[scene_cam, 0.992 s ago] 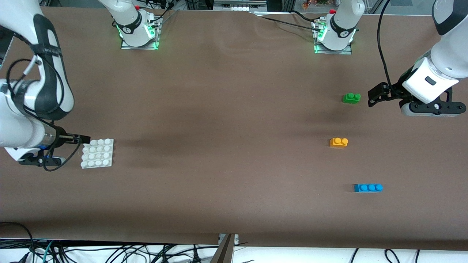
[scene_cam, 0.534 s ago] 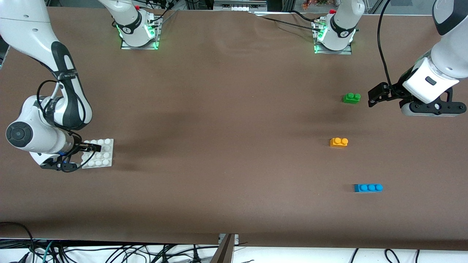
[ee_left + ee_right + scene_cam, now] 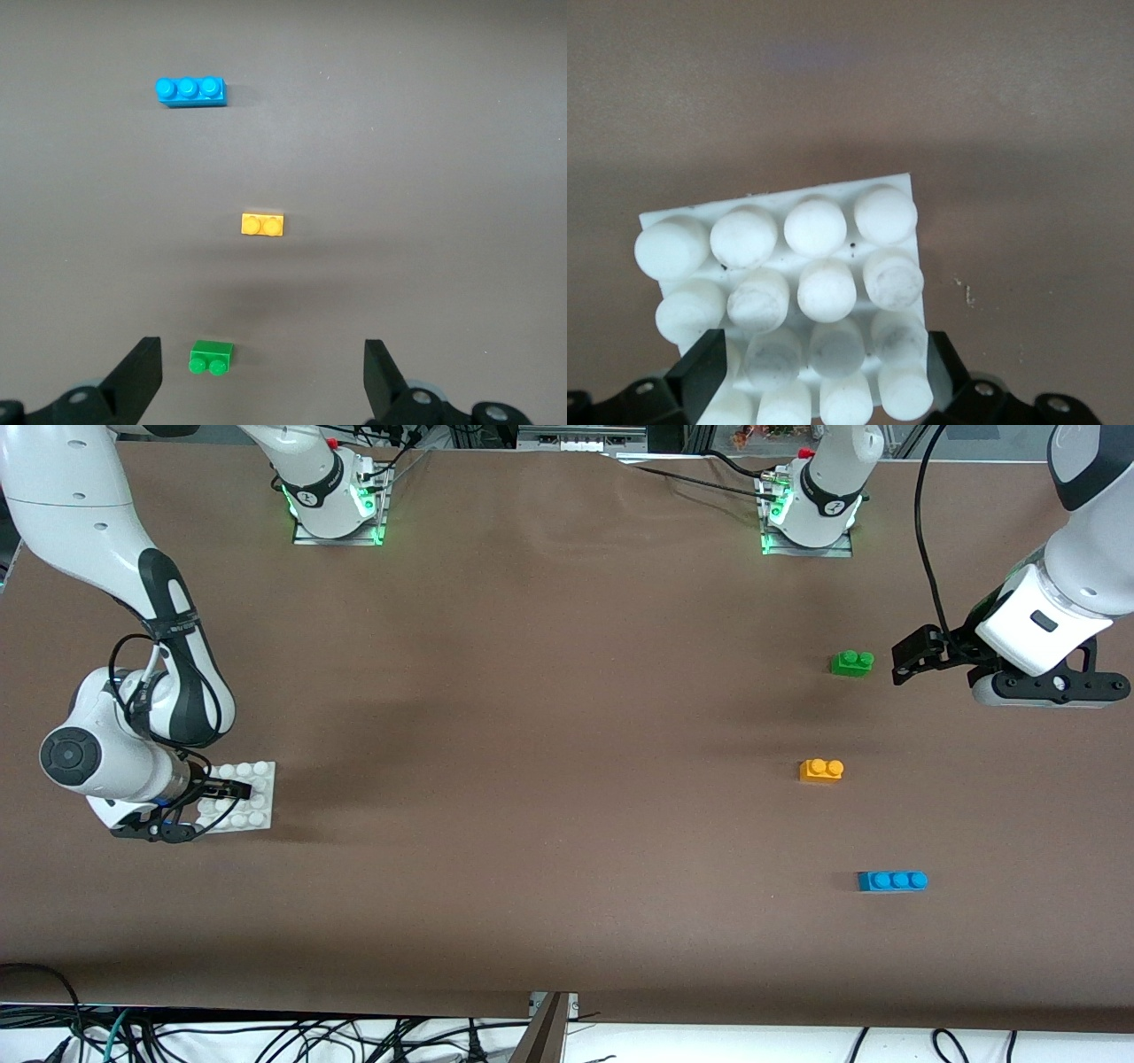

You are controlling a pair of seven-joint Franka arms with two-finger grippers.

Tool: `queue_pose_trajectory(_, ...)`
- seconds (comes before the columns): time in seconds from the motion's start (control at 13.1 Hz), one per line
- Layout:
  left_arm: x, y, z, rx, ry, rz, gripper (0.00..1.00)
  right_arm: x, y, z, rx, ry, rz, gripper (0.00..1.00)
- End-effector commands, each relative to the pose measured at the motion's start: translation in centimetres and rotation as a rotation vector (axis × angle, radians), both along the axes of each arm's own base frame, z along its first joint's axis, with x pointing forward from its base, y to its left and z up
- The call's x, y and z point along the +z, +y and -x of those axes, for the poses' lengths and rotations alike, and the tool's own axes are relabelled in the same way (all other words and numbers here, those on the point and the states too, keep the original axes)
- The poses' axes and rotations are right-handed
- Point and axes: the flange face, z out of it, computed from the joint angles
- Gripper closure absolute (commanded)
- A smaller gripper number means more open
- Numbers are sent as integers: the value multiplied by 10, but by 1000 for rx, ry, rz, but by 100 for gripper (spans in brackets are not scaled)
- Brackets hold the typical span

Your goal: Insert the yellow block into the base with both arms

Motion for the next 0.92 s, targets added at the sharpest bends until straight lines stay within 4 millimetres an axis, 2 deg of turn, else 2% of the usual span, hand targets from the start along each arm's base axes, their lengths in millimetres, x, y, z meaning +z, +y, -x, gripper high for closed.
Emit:
queue_pose_trajectory(0.0, 6, 3, -2, -27, 1, -25, 0, 0, -7, 4, 52, 2, 1, 0)
queue_pose_trajectory(0.84, 6, 4, -2, -29, 1, -23, 0, -10, -7, 8, 78, 9, -5, 0)
